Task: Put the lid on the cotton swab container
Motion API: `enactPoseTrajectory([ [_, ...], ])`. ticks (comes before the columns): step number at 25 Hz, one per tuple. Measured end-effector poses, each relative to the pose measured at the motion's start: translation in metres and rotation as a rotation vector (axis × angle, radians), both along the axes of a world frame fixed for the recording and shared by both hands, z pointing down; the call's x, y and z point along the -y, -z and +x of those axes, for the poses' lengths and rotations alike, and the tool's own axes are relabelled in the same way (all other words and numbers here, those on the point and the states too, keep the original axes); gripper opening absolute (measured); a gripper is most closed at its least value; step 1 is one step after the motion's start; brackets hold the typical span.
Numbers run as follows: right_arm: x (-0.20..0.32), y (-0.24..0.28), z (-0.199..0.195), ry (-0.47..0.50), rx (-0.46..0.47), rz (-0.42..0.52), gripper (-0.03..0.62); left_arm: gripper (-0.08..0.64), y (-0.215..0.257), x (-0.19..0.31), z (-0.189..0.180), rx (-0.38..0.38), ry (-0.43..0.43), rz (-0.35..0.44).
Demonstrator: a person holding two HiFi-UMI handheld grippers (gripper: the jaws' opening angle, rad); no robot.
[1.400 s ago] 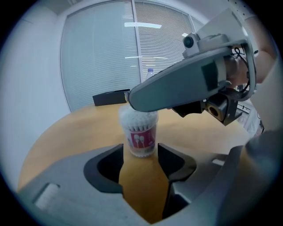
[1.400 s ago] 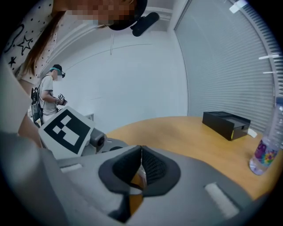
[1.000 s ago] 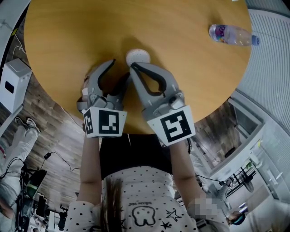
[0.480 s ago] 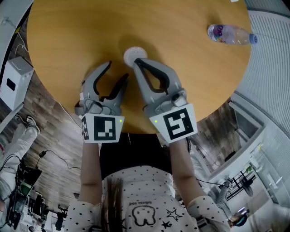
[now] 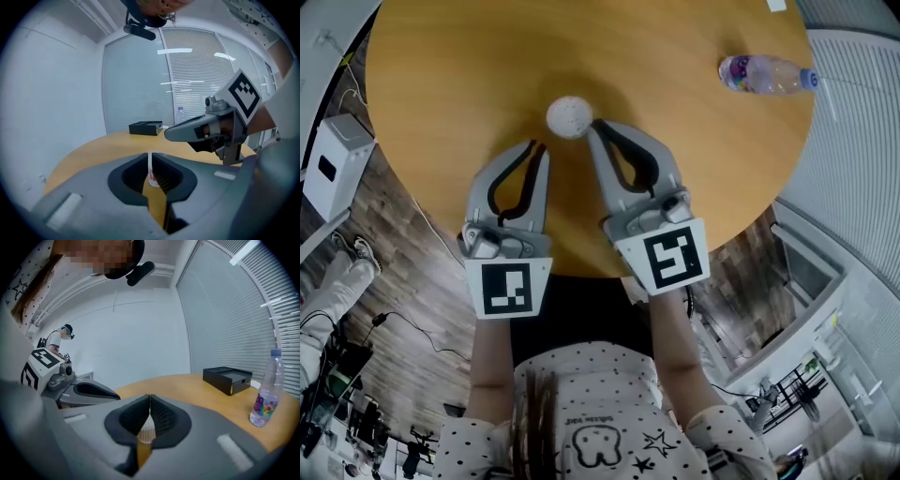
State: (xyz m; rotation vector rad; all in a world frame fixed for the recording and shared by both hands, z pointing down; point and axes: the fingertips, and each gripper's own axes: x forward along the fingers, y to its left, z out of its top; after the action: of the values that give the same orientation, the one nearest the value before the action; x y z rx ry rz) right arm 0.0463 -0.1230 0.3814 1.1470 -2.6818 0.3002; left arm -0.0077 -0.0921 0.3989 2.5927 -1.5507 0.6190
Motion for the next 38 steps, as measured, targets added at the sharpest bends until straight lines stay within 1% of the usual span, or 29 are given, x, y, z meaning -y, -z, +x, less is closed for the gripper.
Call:
enactPoseTrajectory([
  [2, -0.001, 0.006, 0.004, -0.001, 0.005, 0.008, 0.005, 0.011, 0.012, -0.001, 0.0, -0.029, 0.036, 0.023],
  [4, -0.001, 0.014, 0.009, 0.001, 0.009, 0.021, 0.005, 0.011, 0.023, -0.002, 0.0, -0.055, 0.064, 0.044],
  [6, -0.002, 0.023, 0.015, 0.001, 0.016, 0.027, 0.005, 0.011, 0.034, -0.002, 0.002, -0.072, 0.089, 0.049],
  [8, -0.004, 0.033, 0.022, -0.006, 0.024, 0.029, 0.005, 0.009, 0.046, -0.003, 0.001, -0.108, 0.131, 0.052],
  [10, -0.005, 0.046, 0.027, -0.018, 0.038, 0.041, 0.005, 0.009, 0.06, -0.002, 0.0, -0.147, 0.172, 0.065],
  [12, -0.005, 0.06, 0.031, -0.039, 0.063, 0.056, 0.005, 0.009, 0.075, 0.0, 0.0, -0.171, 0.191, 0.092],
  [17, -0.009, 0.096, 0.045, -0.073, 0.124, 0.082, 0.005, 0.009, 0.114, 0.001, 0.003, -0.187, 0.204, 0.147],
  [22, -0.015, 0.132, 0.064, -0.115, 0.141, 0.108, 0.005, 0.009, 0.154, -0.002, 0.004, -0.202, 0.198, 0.2],
  [25, -0.025, 0.15, 0.071, -0.132, 0.135, 0.123, 0.005, 0.009, 0.175, -0.009, -0.001, -0.202, 0.197, 0.223],
  [31, -0.051, 0.179, 0.083, -0.161, 0.126, 0.147, 0.005, 0.009, 0.21, -0.029, -0.005, -0.236, 0.195, 0.265],
  [33, -0.061, 0.188, 0.088, -0.17, 0.121, 0.16, 0.005, 0.009, 0.219, -0.036, -0.005, -0.238, 0.193, 0.272],
  [36, -0.073, 0.199, 0.096, -0.187, 0.085, 0.2, 0.005, 0.009, 0.23, -0.044, -0.006, -0.228, 0.182, 0.284],
  [38, -0.083, 0.201, 0.099, -0.198, 0.076, 0.207, 0.005, 0.009, 0.233, -0.051, -0.006, -0.227, 0.18, 0.284],
])
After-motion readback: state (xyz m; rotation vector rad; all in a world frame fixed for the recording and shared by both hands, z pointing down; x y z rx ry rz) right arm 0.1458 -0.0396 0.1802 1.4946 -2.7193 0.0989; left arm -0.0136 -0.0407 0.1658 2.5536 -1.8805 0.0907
